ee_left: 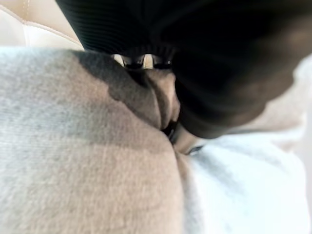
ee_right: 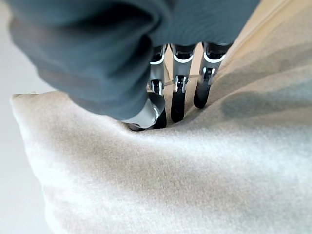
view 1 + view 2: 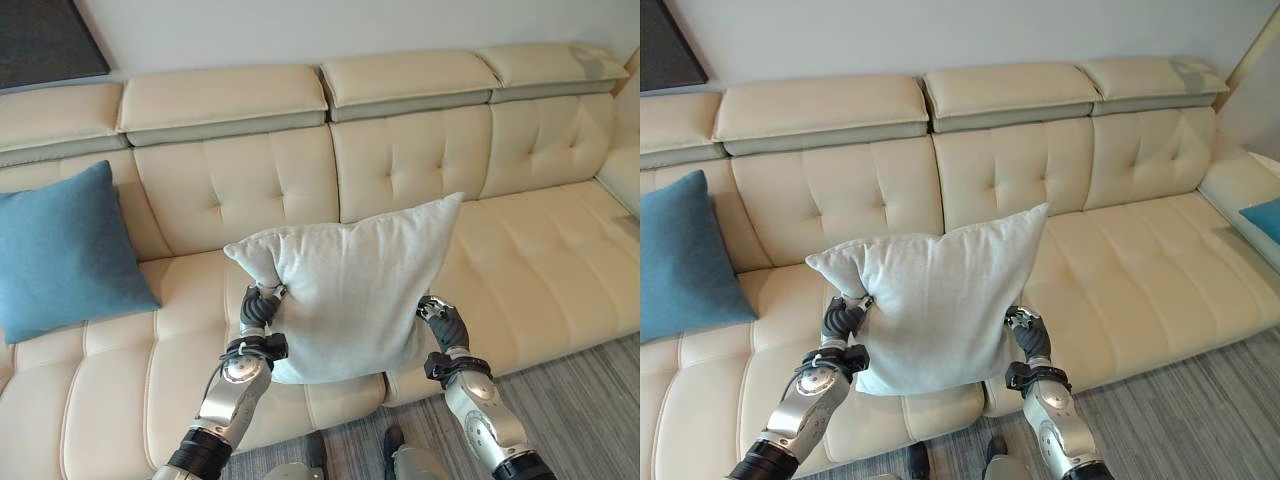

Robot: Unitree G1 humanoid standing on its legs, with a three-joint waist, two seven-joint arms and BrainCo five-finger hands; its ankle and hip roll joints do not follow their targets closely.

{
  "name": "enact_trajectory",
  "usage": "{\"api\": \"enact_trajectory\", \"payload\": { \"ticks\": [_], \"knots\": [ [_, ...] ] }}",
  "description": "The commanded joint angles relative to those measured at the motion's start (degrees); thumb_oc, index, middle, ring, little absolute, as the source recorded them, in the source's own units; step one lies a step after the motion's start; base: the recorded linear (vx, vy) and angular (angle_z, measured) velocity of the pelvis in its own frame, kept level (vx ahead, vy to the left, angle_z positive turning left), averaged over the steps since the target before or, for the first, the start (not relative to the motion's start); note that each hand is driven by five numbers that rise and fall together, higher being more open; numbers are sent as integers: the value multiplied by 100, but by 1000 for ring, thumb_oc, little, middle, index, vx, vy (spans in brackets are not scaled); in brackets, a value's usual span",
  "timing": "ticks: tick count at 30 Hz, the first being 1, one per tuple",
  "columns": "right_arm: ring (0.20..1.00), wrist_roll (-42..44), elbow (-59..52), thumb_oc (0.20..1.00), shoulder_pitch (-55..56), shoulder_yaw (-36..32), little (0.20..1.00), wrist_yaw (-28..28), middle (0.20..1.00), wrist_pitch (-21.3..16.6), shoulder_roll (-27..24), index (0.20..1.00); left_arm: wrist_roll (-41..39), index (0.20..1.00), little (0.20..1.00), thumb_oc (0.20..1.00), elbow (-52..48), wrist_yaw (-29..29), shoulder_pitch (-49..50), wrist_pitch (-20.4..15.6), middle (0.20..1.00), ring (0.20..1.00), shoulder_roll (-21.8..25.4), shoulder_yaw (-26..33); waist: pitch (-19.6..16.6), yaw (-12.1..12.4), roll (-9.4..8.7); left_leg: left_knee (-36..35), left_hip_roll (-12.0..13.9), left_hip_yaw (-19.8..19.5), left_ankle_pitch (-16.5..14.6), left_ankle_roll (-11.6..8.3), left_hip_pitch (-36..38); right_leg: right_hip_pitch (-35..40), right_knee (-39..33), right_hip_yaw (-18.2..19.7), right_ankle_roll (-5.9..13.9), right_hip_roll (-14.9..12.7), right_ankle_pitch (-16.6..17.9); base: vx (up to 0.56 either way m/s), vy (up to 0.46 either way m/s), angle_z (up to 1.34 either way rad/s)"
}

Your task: Pick up all the scattered cushions and arrange them neatly on the sofa.

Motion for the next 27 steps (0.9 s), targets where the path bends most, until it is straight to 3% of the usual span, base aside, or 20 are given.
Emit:
{"api": "enact_trajectory", "payload": {
  "ticks": [1,4,8,10,14,22,27],
  "knots": [
    [200,-170,-826,200,-489,340,200,326,200,-554,445,200,569,200,200,200,-316,-178,-600,-447,200,200,-381,-498,-236,-34,-191,-21,204,-60,-590,-390,409,497,-455,-218,3,195,417,185,-152,25],
    [200,-26,-667,200,-1001,398,200,195,200,-655,440,200,615,200,200,200,-218,-16,-968,-526,200,200,-469,-518,-308,-15,-165,-21,251,-204,-570,-429,302,529,-475,-362,-74,246,335,195,-200,35],
    [200,15,-469,200,-1808,494,200,-98,200,-736,423,200,616,200,200,200,-26,301,-1644,-592,200,200,-486,-590,-134,-27,-102,-21,298,-321,-512,-471,87,399,-475,-462,-146,269,322,-20,-87,20],
    [200,-9,-192,200,-2845,643,200,-410,200,-803,386,200,618,200,200,200,226,695,-2617,-707,200,200,-422,-624,179,6,-61,-21,331,-406,-374,-513,-315,17,-475,-504,-197,307,385,-122,-105,8],
    [200,-30,175,200,-3879,699,200,-728,200,-862,226,200,641,200,200,200,558,1059,-3671,-840,200,200,-242,-663,414,58,-27,-21,340,-475,-175,-566,-823,-544,-254,-516,-224,318,393,-88,-61,1],
    [200,-165,1646,200,-6496,865,200,-1304,200,-967,-148,200,914,200,200,200,2144,1520,-6029,-856,200,200,232,-1015,528,42,-2,529,374,-598,-61,-684,-2391,-2082,293,-518,-216,261,439,2,-51,12],
    [200,-392,2556,200,-7395,1046,200,-1585,200,-924,-31,200,1156,200,200,200,2507,1826,-6576,-780,200,200,177,-978,577,87,50,735,366,-674,-23,-722,-3128,-2802,460,-514,-195,242,483,39,-18,2]
  ]
}}
